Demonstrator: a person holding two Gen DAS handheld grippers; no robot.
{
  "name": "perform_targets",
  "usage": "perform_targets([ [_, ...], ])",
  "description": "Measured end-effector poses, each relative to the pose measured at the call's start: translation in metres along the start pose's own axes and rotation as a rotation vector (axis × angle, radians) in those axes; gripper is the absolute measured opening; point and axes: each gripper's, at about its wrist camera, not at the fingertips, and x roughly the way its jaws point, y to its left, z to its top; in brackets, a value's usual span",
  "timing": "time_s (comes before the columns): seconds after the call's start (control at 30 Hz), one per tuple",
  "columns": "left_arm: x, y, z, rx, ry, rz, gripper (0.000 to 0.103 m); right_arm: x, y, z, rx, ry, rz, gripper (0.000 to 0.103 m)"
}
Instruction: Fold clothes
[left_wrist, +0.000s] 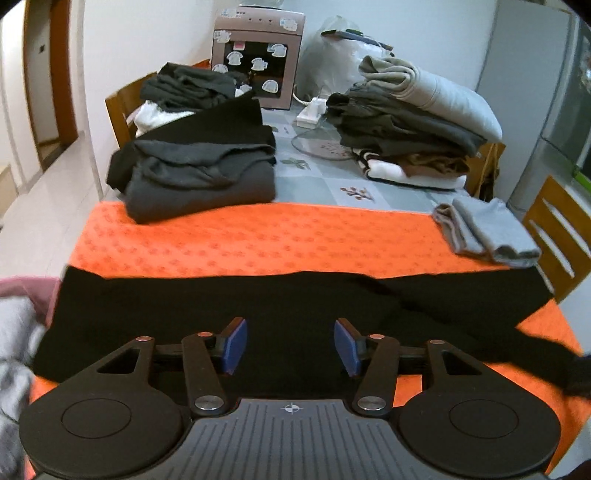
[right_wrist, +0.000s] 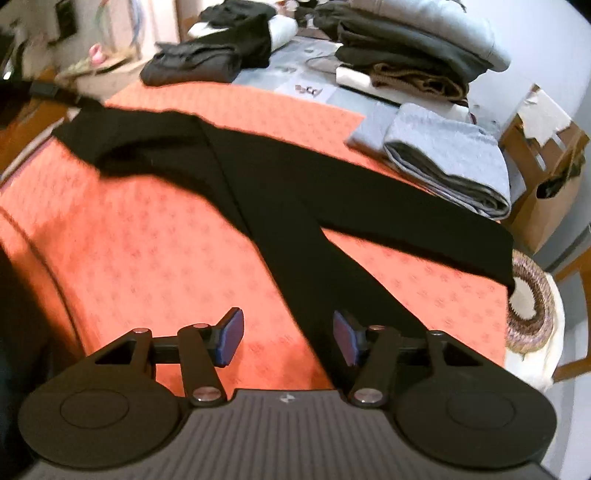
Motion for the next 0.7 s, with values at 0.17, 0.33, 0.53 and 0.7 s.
perform_targets([
  [0.17,0.011,-0.035,-0.002,-0.046,0.026,0.035,0.056,-0.007,-0.026,-0.028,-0.048,0.012,0.010,0.059],
  [0.33,0.023,-0.062,-0.001,-0.042,0.048,0.052,0.056,-0.016,-0.048,-0.057,-0.070,0.023,-0.007,0.059],
  [0.53,0.037,-0.089,0.004,-0.006,0.057,0.049,0.056,-0.021,-0.068,-0.079,-0.076,0.035,-0.024,0.047],
  [0.7,0.044,-0.104,0.006,0.017,0.064,0.044,0.056,-0.021,-0.078,-0.089,-0.068,0.030,-0.011,0.037],
])
